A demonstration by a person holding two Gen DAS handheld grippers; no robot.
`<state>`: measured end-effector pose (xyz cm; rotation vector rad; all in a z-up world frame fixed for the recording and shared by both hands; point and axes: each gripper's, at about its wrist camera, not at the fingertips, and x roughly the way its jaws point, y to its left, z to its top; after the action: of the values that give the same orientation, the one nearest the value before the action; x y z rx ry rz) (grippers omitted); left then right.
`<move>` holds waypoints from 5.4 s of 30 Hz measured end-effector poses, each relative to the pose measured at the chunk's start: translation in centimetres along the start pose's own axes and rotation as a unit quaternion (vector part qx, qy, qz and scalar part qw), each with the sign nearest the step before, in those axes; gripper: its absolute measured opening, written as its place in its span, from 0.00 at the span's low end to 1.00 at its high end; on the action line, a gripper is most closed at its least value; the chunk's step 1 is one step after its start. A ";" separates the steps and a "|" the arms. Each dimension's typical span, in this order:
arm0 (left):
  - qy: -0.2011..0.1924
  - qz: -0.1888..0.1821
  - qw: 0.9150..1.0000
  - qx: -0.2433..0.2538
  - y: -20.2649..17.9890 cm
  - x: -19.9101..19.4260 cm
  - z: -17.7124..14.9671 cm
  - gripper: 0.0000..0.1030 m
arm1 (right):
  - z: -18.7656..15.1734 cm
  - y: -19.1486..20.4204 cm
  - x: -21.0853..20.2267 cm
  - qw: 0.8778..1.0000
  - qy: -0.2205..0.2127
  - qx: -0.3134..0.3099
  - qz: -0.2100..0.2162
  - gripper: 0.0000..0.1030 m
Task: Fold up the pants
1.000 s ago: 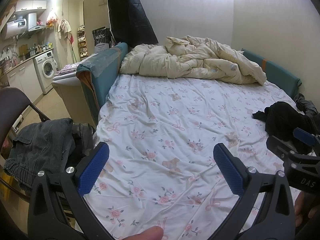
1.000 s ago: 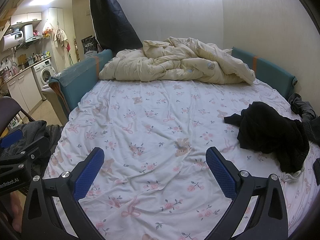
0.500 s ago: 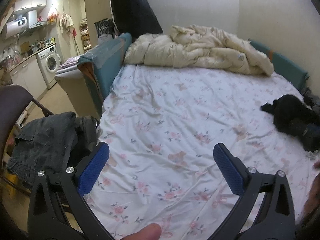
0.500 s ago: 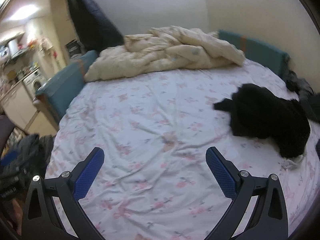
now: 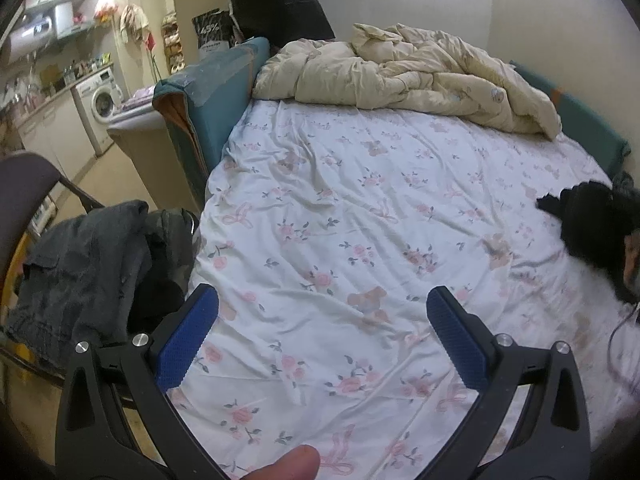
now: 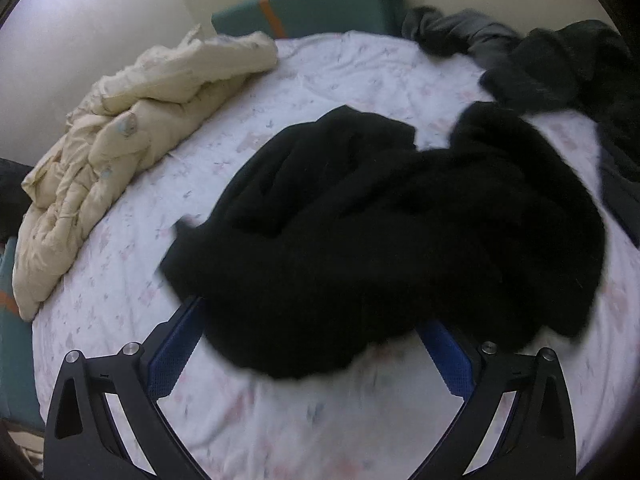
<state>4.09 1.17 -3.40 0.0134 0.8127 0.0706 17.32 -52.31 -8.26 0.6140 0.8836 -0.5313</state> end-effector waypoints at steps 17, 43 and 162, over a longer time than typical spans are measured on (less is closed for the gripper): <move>-0.043 0.002 0.999 0.008 0.1 -1.4 1.0 1.00 | -1.5 4.6 3.0 0.984 0.004 -0.178 -0.023 0.31; -0.107 0.013 0.987 -0.120 9.8 -8.9 2.5 1.00 | -35.4 18.8 -15.2 0.894 0.237 -0.264 0.275 0.55; 0.062 -0.054 0.996 0.045 -1.0 21.4 26.0 0.87 | -4.2 38.4 -3.8 0.893 -0.029 -0.411 0.179 0.93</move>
<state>37.71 2.07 -1.03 0.0500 0.9379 -0.0682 38.09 -21.63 3.19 -0.0287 0.8202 0.1788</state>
